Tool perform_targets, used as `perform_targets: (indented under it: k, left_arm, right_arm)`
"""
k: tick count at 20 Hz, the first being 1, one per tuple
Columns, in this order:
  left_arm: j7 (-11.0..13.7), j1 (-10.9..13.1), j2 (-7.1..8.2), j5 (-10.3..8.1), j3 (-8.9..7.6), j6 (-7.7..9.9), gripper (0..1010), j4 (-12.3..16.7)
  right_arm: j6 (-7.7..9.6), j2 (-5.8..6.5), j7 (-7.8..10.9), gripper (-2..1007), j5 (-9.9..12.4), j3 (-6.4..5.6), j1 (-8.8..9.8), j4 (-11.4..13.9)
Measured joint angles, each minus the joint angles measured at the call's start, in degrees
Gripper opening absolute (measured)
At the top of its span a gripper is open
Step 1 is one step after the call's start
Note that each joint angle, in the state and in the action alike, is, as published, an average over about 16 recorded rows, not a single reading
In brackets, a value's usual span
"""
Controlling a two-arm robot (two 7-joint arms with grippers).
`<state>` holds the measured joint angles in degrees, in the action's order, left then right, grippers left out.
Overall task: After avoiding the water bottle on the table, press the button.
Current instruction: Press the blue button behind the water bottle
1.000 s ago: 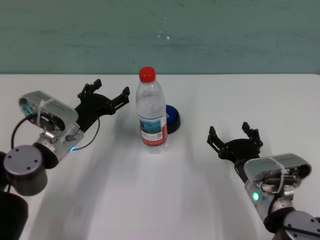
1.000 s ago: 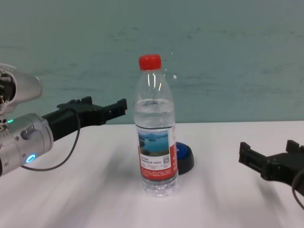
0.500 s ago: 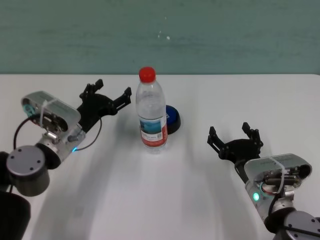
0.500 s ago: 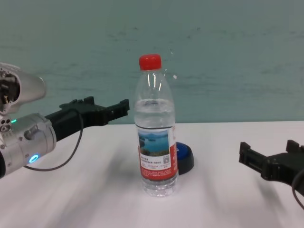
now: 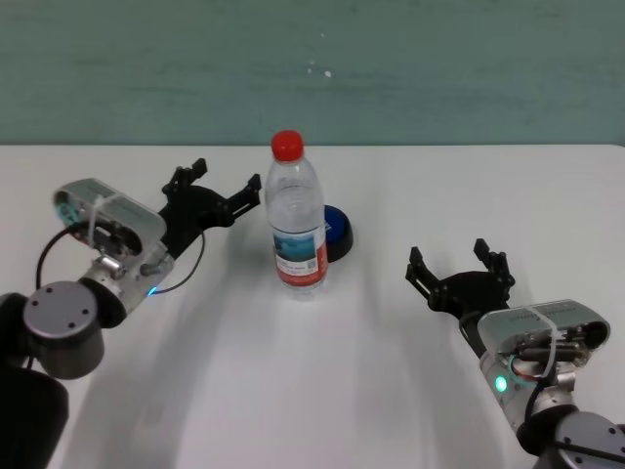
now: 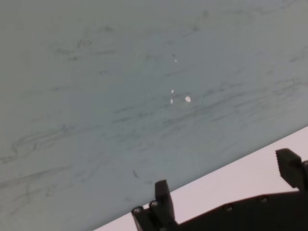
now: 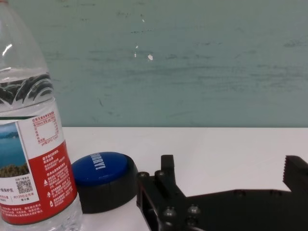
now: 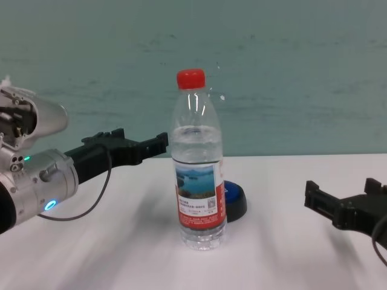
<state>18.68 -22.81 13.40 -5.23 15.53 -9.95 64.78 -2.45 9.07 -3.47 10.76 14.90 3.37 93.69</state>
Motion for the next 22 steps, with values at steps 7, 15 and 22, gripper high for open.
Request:
perform_targets:
  k: [7,15,22]
  left_arm:
    - [-0.2,-1.7,-0.68,0.57,0.1,-0.78,1010,-3.3]
    - [-0.2,-3.4,-1.35,1.2,0.1,-1.72,1010,-6.8]
    - [0.2,-4.8,-1.9,1.63,0.34,-2.52,1010,-9.1]
  right_arm:
    - [0.0,0.0,0.0,1004,0.0,0.0,0.0,0.0]
    - [0.0,0.0,0.0,1004,0.0,0.0,0.0,0.0]
    - [0.0,0.0,0.0,1004,0.0,0.0,0.0,0.0]
